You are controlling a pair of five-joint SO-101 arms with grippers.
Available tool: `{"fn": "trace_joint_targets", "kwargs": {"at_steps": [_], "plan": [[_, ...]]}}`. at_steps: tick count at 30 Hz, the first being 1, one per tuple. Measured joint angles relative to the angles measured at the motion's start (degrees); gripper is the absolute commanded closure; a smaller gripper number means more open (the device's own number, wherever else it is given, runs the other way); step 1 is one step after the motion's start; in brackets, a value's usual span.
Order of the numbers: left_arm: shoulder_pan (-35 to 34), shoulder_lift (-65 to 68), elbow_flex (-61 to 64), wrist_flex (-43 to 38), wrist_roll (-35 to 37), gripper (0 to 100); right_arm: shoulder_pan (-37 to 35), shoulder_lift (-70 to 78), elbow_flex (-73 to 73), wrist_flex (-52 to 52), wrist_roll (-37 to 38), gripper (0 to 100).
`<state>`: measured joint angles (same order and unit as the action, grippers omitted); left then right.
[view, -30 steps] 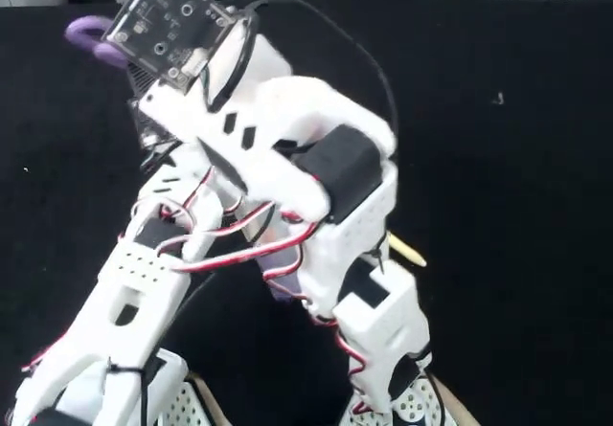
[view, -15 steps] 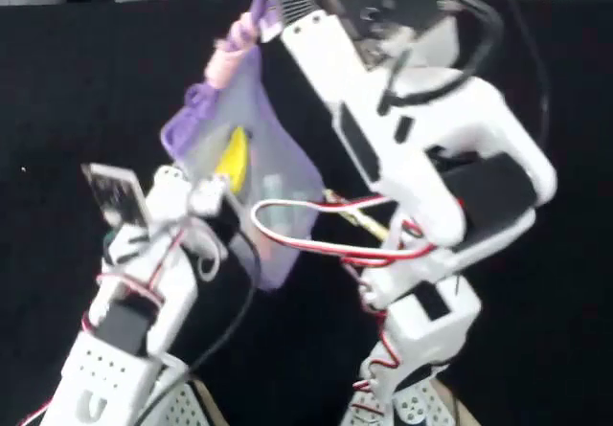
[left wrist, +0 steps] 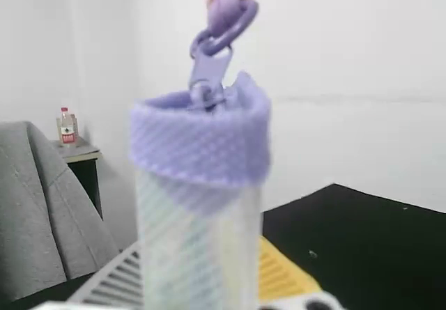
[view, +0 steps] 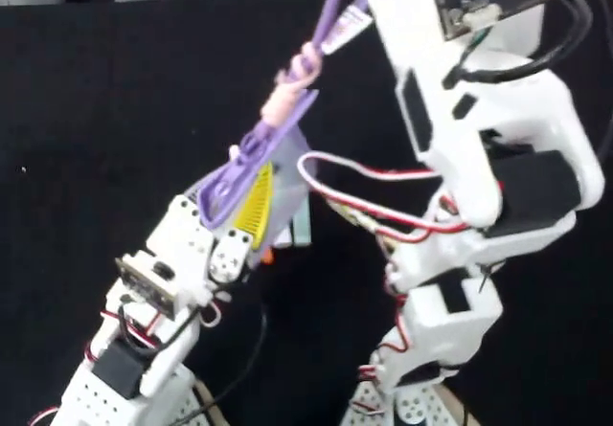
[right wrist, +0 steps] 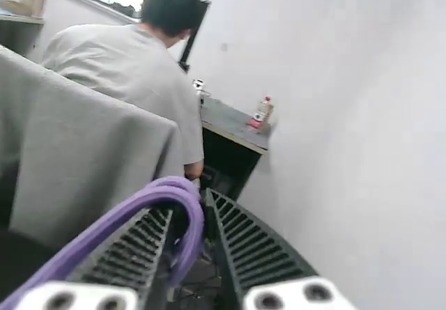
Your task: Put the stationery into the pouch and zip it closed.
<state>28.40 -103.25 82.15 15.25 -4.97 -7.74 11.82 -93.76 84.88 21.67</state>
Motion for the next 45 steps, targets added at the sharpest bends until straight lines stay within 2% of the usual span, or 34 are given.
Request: {"fn": "trace_joint_targets", "kwargs": {"at_steps": [6, 10, 18, 26, 30, 36, 39, 45], "plan": [[-3.25, 0.0, 0.0, 0.0, -0.35, 97, 4.04, -0.09, 1.23, -2.64, 0.0, 98.8], [-5.63, 0.0, -0.09, 0.0, -0.35, 97, 6.77, 2.11, 5.89, -8.62, 0.0, 98.8], [-5.8, 0.0, 0.0, 0.0, -0.35, 97, 13.98, 9.49, 15.12, -25.32, -0.18, 98.8], [-5.8, 0.0, 2.11, -0.62, -0.35, 97, 16.79, 13.45, 16.7, -32.26, -0.09, 98.7], [-5.8, 0.0, 2.2, -0.7, -0.35, 97, 16.79, 13.45, 16.7, -32.26, -0.09, 97.6], [-5.8, 0.0, 2.2, -0.7, -0.35, 97, 15.3, 10.46, 16.7, -24.18, -0.18, 76.0], [-5.89, -0.09, 2.55, -0.7, -0.35, 97, 12.57, 6.77, 16.7, -17.41, 0.88, 73.1], [-6.59, -0.09, 4.22, -0.7, -0.35, 97, 1.23, -0.35, 16.7, -0.53, 12.57, 73.2]]}}
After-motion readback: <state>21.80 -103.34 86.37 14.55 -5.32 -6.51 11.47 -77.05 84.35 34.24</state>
